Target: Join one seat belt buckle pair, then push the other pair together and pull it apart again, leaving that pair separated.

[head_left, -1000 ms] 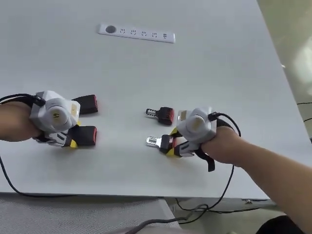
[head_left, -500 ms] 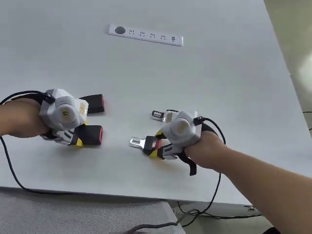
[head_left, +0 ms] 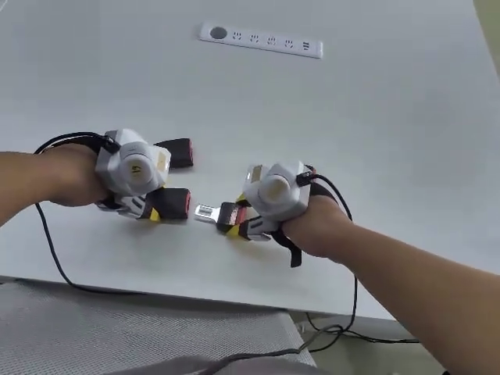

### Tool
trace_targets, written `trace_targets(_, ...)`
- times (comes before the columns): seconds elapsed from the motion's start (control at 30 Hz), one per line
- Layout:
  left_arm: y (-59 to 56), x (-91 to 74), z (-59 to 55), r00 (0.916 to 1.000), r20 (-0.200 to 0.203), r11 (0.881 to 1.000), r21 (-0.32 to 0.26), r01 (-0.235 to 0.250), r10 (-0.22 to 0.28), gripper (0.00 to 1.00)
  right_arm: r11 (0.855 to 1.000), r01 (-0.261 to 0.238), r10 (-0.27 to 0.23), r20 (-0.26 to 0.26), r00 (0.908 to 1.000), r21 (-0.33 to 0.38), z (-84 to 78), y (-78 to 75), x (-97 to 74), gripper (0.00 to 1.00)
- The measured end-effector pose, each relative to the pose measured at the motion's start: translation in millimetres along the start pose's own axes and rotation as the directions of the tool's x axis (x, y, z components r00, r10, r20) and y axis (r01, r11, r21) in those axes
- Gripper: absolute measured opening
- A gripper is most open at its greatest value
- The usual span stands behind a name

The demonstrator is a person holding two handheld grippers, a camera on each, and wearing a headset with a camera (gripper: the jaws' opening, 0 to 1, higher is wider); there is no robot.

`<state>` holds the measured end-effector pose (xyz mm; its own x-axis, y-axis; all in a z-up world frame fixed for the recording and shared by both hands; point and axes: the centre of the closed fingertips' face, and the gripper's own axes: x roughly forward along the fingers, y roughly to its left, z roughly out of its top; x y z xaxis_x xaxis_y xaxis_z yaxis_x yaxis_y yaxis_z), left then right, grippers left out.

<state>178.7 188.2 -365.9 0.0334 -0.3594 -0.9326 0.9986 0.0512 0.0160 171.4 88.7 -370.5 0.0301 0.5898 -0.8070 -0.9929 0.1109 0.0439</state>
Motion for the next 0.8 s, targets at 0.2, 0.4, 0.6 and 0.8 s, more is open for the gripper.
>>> trace_targets(0.2,6.2,6.2,-5.1,1.0000,0.005,1.000,0.005,0.003,-0.003,0.33,1.000,-0.004,0.004,-0.011,0.9999,-0.003,7.1,-2.6,5.1,0.34)
trace_targets(0.4,9.6,10.6,-8.2,1.0000,0.006,1.000,0.010,0.006,-0.006,0.33,1.000,0.001,-0.001,-0.020,0.9998,-0.014,6.8,-2.8,3.8,0.34)
trace_targets(0.6,8.8,11.2,-7.2,0.9999,0.004,1.000,0.028,0.014,-0.015,0.33,0.999,0.019,-0.020,-0.023,0.9995,-0.051,10.4,-4.3,3.9,0.34)
trace_targets(0.8,8.0,10.8,-6.4,0.9998,0.001,0.999,0.039,0.022,-0.022,0.33,0.998,0.020,-0.020,-0.012,0.9997,-0.066,15.4,-4.3,7.8,0.34)
